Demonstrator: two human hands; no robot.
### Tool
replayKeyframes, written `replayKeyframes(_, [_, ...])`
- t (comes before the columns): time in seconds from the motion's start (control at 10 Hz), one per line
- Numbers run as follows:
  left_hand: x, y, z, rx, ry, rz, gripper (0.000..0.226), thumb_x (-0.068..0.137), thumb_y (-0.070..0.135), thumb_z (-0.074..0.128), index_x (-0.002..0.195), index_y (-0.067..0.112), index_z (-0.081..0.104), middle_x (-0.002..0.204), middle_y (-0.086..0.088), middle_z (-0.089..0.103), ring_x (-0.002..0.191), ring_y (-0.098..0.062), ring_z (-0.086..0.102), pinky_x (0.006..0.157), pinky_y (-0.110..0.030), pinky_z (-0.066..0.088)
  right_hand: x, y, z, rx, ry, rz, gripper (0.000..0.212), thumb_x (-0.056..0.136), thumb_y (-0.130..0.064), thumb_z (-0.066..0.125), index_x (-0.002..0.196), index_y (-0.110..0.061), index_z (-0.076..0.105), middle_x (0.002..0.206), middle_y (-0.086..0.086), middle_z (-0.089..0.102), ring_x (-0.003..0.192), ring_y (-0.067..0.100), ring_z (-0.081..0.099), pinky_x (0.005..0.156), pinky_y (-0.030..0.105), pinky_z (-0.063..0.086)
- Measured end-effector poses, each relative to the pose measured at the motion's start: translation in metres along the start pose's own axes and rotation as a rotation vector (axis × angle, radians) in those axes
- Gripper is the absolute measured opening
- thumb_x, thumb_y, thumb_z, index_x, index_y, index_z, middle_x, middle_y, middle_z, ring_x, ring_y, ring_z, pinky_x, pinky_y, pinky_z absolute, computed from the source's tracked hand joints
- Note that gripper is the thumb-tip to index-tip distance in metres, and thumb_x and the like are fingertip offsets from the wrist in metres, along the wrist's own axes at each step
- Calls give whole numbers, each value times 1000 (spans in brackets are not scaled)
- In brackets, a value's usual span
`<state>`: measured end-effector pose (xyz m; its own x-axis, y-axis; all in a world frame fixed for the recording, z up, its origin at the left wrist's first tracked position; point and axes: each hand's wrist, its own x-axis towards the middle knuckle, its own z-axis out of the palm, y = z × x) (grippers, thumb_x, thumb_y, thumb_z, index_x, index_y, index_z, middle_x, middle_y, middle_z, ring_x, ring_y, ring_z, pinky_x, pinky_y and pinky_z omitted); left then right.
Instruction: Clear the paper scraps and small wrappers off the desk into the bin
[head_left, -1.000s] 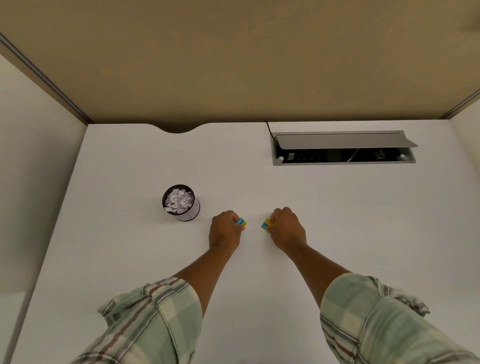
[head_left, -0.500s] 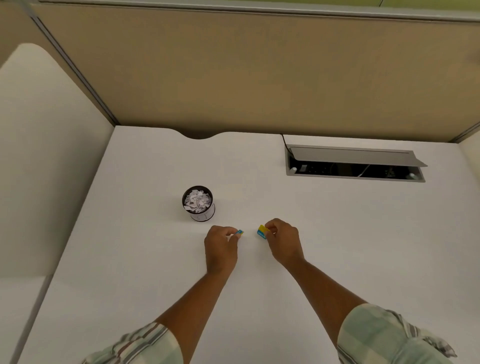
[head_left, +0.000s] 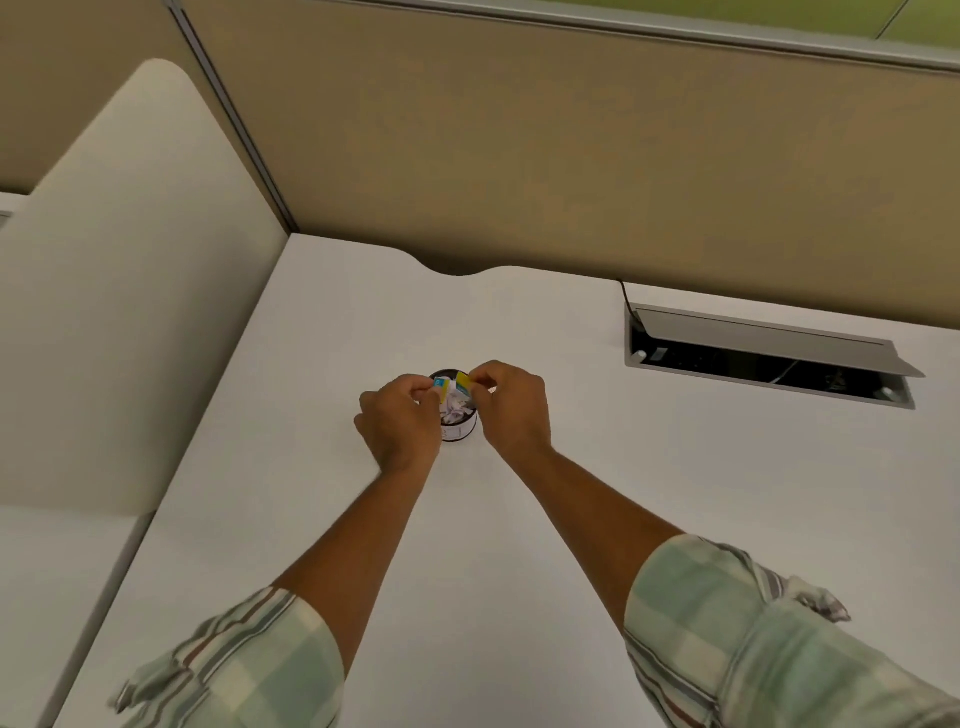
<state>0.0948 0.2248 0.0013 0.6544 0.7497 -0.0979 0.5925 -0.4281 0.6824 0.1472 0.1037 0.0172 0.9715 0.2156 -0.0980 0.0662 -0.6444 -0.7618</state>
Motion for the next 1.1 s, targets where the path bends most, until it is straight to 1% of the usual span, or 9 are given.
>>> replayKeyframes(0.1, [9,-1,5,83,-38,-19,9,87,30,67,88,29,76,87,5,74,94,-22,62,82,-36,45,6,-2,8,-135,-44,-21,15,90,-19,60,91,-25,74,84,-7,73,75,14,67,64,32,57])
replayKeyframes(0.2, [13,-3,9,170,-66,2,11,86,27,68,91,27,79,94,1,72,96,-26,59,82,-40,48,13,4,20,-340,-92,-56,20,91,-22,54,90,-25,74,82,-3,72,74,19,65,68,37,56])
replayKeyframes(0.3, [13,-5,12,237,-43,53,8,85,28,75,92,26,79,100,-2,67,96,-27,58,78,-38,46,17,10,25,-461,-89,-82,22,94,-22,53,90,-22,75,84,1,68,77,23,63,69,40,56])
replayKeyframes(0.5, [15,-10,19,274,-40,63,8,84,31,78,89,25,77,102,-3,62,95,-25,57,74,-33,43,21,15,30,-563,-73,-99,17,95,-23,59,99,-20,75,97,7,58,85,24,58,73,40,56])
replayKeyframes(0.6, [16,-10,22,304,-36,90,12,84,33,78,91,24,78,101,-3,64,94,-24,58,74,-35,47,25,13,33,-610,-103,-82,13,93,-23,62,98,-22,74,100,6,57,87,24,58,76,39,55])
replayKeyframes(0.7, [17,-9,22,304,-35,88,13,85,33,77,92,23,78,101,-4,65,94,-24,58,75,-36,48,26,12,32,-577,-127,-55,14,94,-24,61,98,-22,74,101,6,56,88,24,58,77,41,56])
replayKeyframes(0.9, [8,-9,15,272,-28,139,17,86,34,76,99,23,77,103,-3,67,95,-25,59,76,-40,52,18,21,15,-338,-173,-49,22,97,-33,57,109,-24,73,111,4,58,99,22,60,80,36,55])
replayKeyframes(1.0, [-1,-8,10,264,-29,220,27,89,32,70,113,20,71,111,-5,68,101,-27,60,80,-41,52,10,29,-1,-183,-181,-49,29,96,-31,58,123,-25,67,127,0,59,114,18,60,93,35,53])
replayKeyframes(1.1, [-10,-11,9,286,-23,275,34,90,32,69,120,18,66,119,-6,66,110,-27,59,86,-42,53,1,34,-13,-210,-180,-66,39,98,-32,57,135,-23,58,138,-1,55,123,19,57,103,35,49])
